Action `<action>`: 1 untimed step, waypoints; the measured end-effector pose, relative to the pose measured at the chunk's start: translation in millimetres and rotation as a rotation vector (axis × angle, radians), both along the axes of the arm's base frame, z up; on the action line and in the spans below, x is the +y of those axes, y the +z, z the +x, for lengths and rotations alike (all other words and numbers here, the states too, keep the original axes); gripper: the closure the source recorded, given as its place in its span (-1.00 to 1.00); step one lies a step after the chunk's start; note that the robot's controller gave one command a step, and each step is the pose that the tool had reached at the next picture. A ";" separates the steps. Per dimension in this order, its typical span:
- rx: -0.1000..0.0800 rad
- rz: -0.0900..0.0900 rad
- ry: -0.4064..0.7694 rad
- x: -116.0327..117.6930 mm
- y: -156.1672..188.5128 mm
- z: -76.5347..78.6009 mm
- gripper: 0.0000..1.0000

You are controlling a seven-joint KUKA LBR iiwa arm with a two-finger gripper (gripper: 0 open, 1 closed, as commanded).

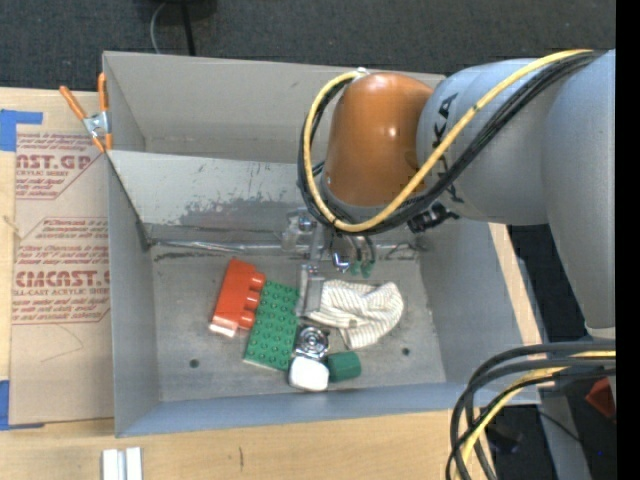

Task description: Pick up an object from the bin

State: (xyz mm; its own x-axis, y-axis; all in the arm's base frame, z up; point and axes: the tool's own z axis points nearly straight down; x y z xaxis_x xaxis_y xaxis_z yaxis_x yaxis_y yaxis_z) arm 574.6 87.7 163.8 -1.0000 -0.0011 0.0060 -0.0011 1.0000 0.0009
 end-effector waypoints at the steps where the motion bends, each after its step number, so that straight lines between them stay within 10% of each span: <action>1: -0.007 0.001 -0.001 -0.5 4.9 1.6 -1.00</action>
Offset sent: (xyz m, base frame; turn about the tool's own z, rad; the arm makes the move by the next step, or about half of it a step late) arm 0.0112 -0.0851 -0.0938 -0.0452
